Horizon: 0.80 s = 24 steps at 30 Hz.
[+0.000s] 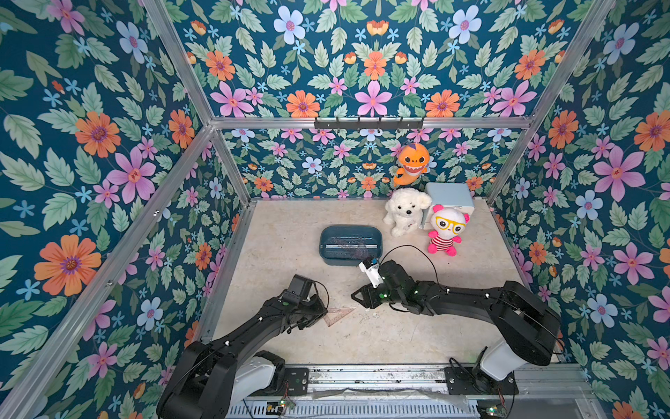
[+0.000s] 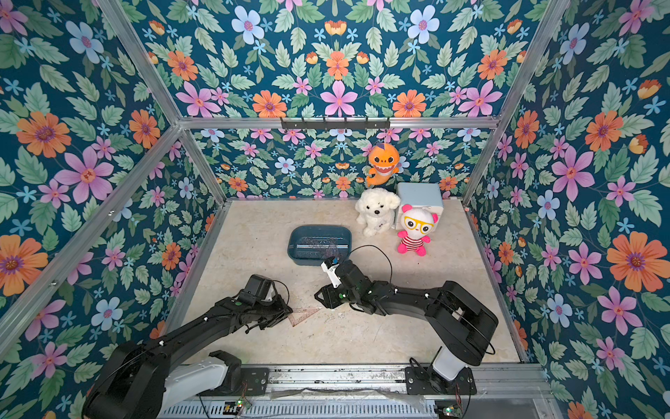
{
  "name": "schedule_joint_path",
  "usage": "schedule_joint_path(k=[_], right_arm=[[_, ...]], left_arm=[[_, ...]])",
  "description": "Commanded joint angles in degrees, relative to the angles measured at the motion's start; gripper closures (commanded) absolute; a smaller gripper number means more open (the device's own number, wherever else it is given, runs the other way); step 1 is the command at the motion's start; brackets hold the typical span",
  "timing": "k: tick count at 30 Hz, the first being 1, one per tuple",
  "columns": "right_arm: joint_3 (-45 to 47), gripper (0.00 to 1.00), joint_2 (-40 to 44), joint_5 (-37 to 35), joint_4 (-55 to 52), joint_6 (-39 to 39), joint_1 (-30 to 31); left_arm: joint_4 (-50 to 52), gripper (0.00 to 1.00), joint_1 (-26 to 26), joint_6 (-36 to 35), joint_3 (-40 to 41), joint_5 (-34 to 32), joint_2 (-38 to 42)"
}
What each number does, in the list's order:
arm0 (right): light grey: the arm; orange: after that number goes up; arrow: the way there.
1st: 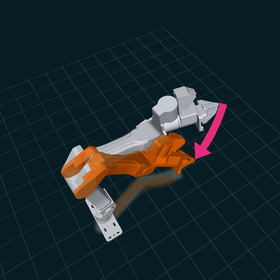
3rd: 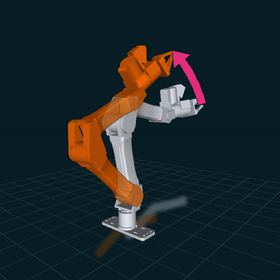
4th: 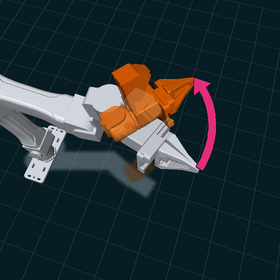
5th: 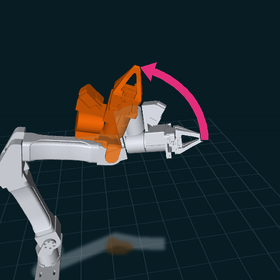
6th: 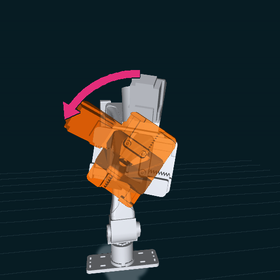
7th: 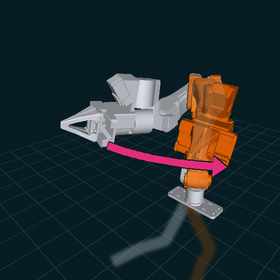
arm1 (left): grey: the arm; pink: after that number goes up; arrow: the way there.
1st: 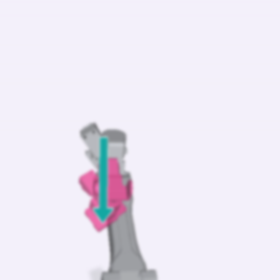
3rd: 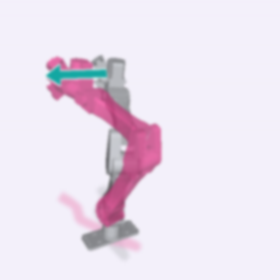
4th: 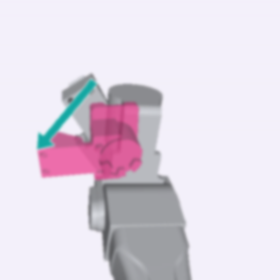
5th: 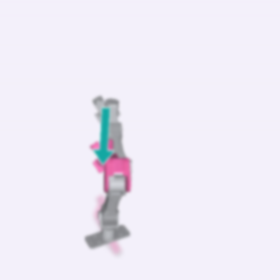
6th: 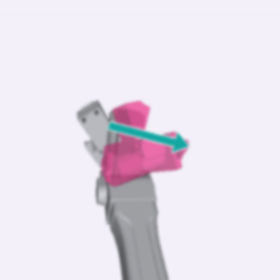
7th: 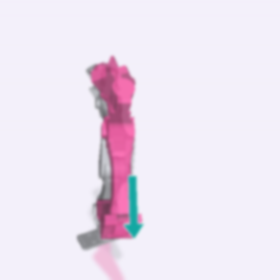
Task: Put the scattered rulers into the storage box
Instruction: Pick up the ruler from the center of the board.
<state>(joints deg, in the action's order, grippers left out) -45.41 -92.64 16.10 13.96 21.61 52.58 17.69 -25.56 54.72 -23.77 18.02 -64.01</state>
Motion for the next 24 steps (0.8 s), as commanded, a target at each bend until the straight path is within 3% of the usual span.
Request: schedule_joint_path(k=[1,24], right_arm=[[0.42,0.49,0.06,3.40,3.10,2.67,-0.02],[0.96,0.50,-0.49,4.91,3.32,4.10,-0.04]], left_arm=[[1.64,0.68,0.07,-2.29,-1.90,-0.93,1.14],[-2.71,0.69,-0.02,-3.57,-0.36,1.30,-1.06]])
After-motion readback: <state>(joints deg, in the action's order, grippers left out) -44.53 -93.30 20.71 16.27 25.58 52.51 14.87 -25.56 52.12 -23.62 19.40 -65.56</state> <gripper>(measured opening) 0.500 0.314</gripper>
